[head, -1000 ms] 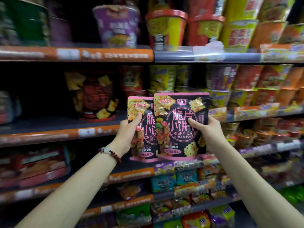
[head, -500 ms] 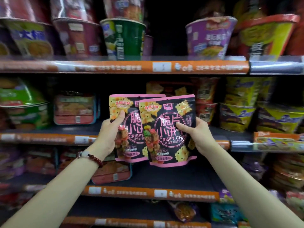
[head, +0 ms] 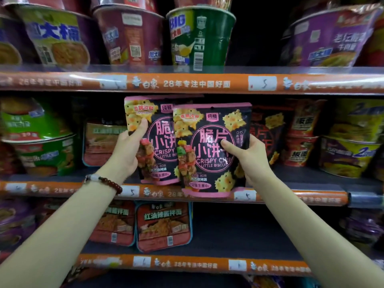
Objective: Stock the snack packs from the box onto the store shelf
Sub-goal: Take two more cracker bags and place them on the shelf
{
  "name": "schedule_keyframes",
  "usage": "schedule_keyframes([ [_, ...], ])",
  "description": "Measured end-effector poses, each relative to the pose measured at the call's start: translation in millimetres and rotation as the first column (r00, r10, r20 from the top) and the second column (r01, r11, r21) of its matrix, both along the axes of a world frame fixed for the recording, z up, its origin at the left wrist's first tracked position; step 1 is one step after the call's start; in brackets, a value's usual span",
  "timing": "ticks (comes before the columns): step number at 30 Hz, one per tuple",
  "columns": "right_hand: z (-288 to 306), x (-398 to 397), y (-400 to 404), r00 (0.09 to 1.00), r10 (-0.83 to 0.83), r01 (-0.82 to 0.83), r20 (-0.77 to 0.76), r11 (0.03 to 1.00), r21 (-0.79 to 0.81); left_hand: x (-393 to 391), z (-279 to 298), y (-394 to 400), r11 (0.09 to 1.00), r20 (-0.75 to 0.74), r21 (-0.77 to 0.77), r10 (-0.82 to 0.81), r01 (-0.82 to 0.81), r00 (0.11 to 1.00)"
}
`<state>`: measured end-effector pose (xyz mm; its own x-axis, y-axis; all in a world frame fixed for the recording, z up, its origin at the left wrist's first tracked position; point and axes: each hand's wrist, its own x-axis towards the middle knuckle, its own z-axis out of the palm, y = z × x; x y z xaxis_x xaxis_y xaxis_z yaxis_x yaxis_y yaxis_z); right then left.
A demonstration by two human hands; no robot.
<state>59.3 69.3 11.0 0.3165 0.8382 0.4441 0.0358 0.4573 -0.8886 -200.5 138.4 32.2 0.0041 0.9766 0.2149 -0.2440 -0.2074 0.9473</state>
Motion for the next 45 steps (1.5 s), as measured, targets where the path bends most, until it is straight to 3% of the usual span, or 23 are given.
schedule_keyframes([
  [3,0.4,1.1,2.1,0.998,-0.068,0.068,-0.006,0.997,0.018,11.0,-1.4,9.6,0.999,-0.027,0.035,-0.027,0.028,0.999],
  [7,-6.5,3.1,-2.7,0.990,-0.129,0.132,-0.054,0.990,0.045,15.5,-19.9,16.2,0.972,-0.219,0.130,-0.166,0.197,0.962],
  [10,-3.0,8.7,-6.8,0.978,-0.182,0.191,-0.100,0.978,0.087,8.0,-29.0,18.4,0.904,-0.526,0.059,-0.333,0.424,0.783],
  [12,-1.3,12.6,-8.2,0.973,-0.205,0.216,-0.102,0.971,0.103,6.4,-34.2,21.3,0.902,-0.623,0.007,-0.335,0.433,0.707],
  [17,-11.1,12.9,-10.1,0.960,-0.280,0.278,0.001,0.955,0.106,4.9,-40.6,43.0,0.929,-0.643,0.115,-0.201,0.353,0.739],
  [22,-12.3,23.3,-11.1,0.968,-0.235,0.230,0.082,0.971,0.070,2.3,-50.2,77.4,0.913,-0.678,0.052,-0.265,0.405,0.685],
  [30,-13.3,37.3,-18.2,0.969,-0.239,0.235,0.068,0.970,0.066,15.6,-55.5,109.6,0.932,-0.693,0.150,-0.140,0.331,0.708],
  [39,-17.1,35.8,-20.4,0.979,-0.201,0.199,0.033,0.978,0.063,26.0,-59.1,122.0,0.943,-0.581,0.063,-0.231,0.326,0.780],
  [45,-16.5,31.0,-21.2,0.989,-0.143,0.141,0.044,0.989,0.054,11.2,-60.1,118.3,0.921,-0.556,0.008,-0.319,0.389,0.768],
])
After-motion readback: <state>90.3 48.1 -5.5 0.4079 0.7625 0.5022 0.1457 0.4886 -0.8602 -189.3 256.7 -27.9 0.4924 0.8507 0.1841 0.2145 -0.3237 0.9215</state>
